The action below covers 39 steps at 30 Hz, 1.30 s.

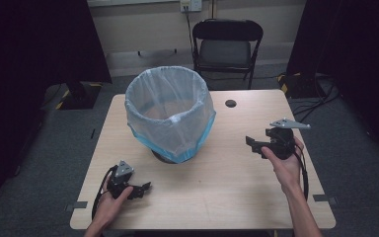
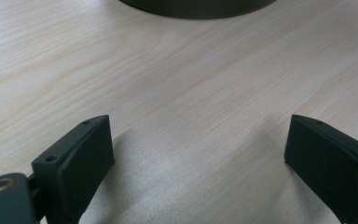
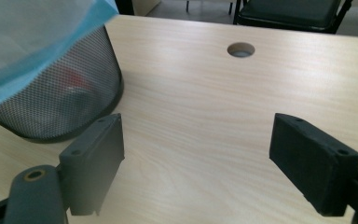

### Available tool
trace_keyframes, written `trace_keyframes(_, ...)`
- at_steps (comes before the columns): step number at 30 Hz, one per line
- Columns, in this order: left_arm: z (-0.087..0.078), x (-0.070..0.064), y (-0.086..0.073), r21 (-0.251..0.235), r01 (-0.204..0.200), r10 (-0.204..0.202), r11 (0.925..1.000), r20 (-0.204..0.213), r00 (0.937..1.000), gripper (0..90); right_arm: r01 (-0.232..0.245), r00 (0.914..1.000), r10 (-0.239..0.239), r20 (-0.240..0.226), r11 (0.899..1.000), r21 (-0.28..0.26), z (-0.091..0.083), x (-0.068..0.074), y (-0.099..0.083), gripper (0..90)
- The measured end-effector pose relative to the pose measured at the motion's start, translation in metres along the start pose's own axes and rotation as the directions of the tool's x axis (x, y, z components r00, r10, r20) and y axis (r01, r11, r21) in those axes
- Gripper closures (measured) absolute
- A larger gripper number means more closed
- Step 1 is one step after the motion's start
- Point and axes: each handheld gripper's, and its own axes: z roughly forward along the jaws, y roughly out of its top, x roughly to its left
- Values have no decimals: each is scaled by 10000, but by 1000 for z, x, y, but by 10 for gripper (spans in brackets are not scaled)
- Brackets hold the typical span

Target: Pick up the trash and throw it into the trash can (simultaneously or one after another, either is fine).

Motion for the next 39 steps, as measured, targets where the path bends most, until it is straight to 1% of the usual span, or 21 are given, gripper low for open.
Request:
trace_keyframes(1,0,0,0,4,-5,5,10000,0,10000,75,-111,9999,111,44,9999,83,2,-3,-8,172)
trace_keyframes(3,0,0,0,2,0,0,10000,0,10000,75,-151,9999,150,86,9998,112,2,-4,-11,172)
trace_keyframes(7,0,0,0,0,2,-2,10000,-3,10000,75,-354,9986,342,397,9990,287,4,-9,-25,163)
trace_keyframes(9,0,0,0,-20,3,-3,10000,15,10000,75,-496,9978,481,447,9982,347,4,-11,-31,163)
trace_keyframes(11,0,0,0,-13,6,-6,10000,16,10000,75,-490,9975,467,532,9979,426,5,-12,-37,163)
trace_keyframes(12,0,0,0,-19,3,-3,10000,17,10000,75,-552,9970,519,566,9968,577,7,-14,-44,163)
trace_keyframes(14,0,0,0,-20,5,-5,10000,17,10000,74,-566,9968,529,600,9964,629,7,-14,-47,163)
trace_keyframes(16,0,0,0,-19,3,-3,10000,16,10000,75,-559,9964,504,677,9951,817,9,-16,-55,163)
trace_keyframes(17,0,0,0,-20,5,-5,10000,16,10000,75,-610,9954,536,791,9937,935,11,-19,-62,164)
trace_keyframes(19,0,0,0,-20,3,-3,10000,15,10000,75,-613,9952,533,815,9932,988,12,-20,-65,164)
trace_keyframes(21,0,0,0,-18,1,-1,10000,16,10000,75,-662,9945,552,893,9899,1252,15,-22,-75,163)
trace_keyframes(22,0,0,0,-19,1,-1,10000,11,10000,75,-662,9945,552,893,9899,1252,15,-22,-75,163)
trace_keyframes(23,0,0,0,2,0,0,10000,-4,10000,74,-676,9940,547,944,9879,1398,16,-24,-81,163)
trace_keyframes(24,0,0,0,3,-3,3,10000,-1,10000,74,-676,9940,547,944,9879,1398,16,-24,-81,163)
trace_keyframes(28,0,0,0,0,3,-3,10000,0,10000,75,-736,9929,575,1042,9847,1578,17,-25,-91,162)
trace_keyframes(29,0,0,0,-13,4,-4,10000,11,10000,75,-791,9922,604,1092,9811,1766,19,-25,-95,159)
trace_keyframes(31,0,0,0,-4,2,-2,10000,0,10000,75,-774,9924,586,1081,9807,1794,19,-25,-96,160)
trace_keyframes(32,0,0,0,0,1,-1,10000,-2,10000,75,-836,9916,626,1133,9780,1910,20,-24,-98,159)
trace_keyframes(33,0,0,0,0,2,-2,10000,-4,10000,75,-690,9904,424,1316,9765,2040,23,-24,-102,159)
trace_keyframes(36,0,0,0,1,0,0,10000,-2,10000,75,-682,9898,400,1365,9757,2083,24,-23,-106,156)
trace_keyframes(39,0,0,0,-19,3,-3,10000,16,10000,75,-382,9859,24,1676,9769,2103,25,-19,-108,156)
